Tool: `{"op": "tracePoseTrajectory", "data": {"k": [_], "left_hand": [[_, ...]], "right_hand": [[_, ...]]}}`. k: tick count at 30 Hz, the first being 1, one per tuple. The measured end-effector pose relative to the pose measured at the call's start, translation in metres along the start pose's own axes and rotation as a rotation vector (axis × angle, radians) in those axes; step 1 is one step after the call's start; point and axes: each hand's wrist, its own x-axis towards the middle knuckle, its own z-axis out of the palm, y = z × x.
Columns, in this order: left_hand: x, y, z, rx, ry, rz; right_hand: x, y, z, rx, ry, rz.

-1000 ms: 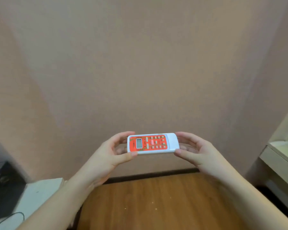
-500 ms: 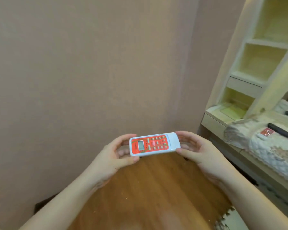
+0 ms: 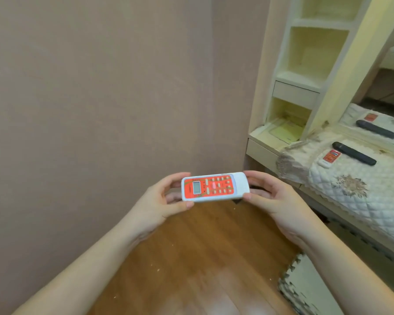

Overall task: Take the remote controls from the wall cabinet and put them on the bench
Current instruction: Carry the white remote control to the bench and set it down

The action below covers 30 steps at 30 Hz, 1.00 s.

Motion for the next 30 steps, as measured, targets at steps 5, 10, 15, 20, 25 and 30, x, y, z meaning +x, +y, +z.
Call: {"op": "tracePoseTrajectory", "data": {"k": [5,10,15,20,25,30], "left_hand": [[0.03,-0.014,0.007,0.083,-0.061,-0.018],[0.059,-0.032,-0.002,0.095,-0.107,-0.056],[0.096,-0.049,-0.02,0.124,-0.169,-0.084],[0.134,-0.06,-0.045,0.166,-0.247,-0.122],[0.174,-0.064,-0.056,0.23,-0.325,-0.121],[0.207,-0.073,-0.05,0.276,-0.402,-0.122]], "right_hand": [[0.013,0.018,-0.01,0.01,0.036,0.045],[0.029,0.031,-0.004,-0.074,0.075,0.1],[0.054,0.042,0.013,-0.126,0.144,0.178],[0.082,0.048,0.034,-0.153,0.219,0.24],[0.103,0.053,0.044,-0.114,0.3,0.277],[0.113,0.056,0.036,-0.081,0.356,0.298]]}}
